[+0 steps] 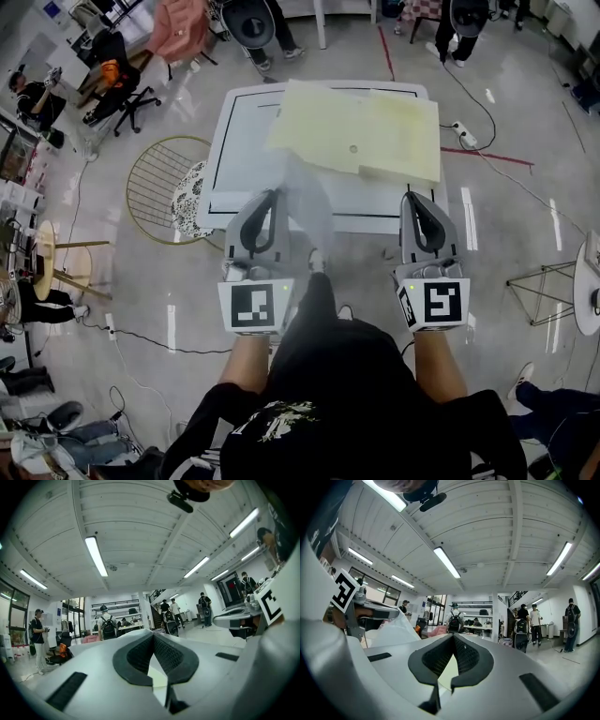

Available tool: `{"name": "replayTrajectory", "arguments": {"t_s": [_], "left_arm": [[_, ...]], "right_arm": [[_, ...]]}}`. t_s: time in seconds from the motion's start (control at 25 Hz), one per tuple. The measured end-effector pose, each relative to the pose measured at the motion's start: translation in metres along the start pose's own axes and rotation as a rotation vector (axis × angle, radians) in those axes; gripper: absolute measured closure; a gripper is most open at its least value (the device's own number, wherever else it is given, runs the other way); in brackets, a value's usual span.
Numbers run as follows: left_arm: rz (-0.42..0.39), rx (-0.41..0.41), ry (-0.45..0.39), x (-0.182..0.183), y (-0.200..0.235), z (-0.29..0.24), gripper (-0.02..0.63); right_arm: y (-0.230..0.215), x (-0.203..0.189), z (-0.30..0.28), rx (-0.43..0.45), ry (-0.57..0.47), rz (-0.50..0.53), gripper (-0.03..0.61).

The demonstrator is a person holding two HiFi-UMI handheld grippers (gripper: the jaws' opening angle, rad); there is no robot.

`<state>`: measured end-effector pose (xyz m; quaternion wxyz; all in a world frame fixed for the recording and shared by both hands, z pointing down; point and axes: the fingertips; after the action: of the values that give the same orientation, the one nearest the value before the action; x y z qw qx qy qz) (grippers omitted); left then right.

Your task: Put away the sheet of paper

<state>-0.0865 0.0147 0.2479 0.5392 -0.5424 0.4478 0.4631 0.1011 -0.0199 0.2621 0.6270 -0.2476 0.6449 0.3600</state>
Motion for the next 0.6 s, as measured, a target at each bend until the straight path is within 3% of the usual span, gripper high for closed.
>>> {"name": "replayTrajectory", "arguments": {"t_s": [0.6], "left_arm": [[0.001,-0.020,0.006,-0.011,0.007,-0.041,0.614]], "right_arm": [[-0.012,-0.012,-0.037,-0.002,0.017,-0.002,0.580]]}}
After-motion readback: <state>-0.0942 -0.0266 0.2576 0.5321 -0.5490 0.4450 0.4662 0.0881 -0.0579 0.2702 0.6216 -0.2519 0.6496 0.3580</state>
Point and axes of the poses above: the fingertips, and each gripper's own axes: z backward along the fingers, y to its left, x out of its top, and after that the axes turned 7 degrees about x, right-handed
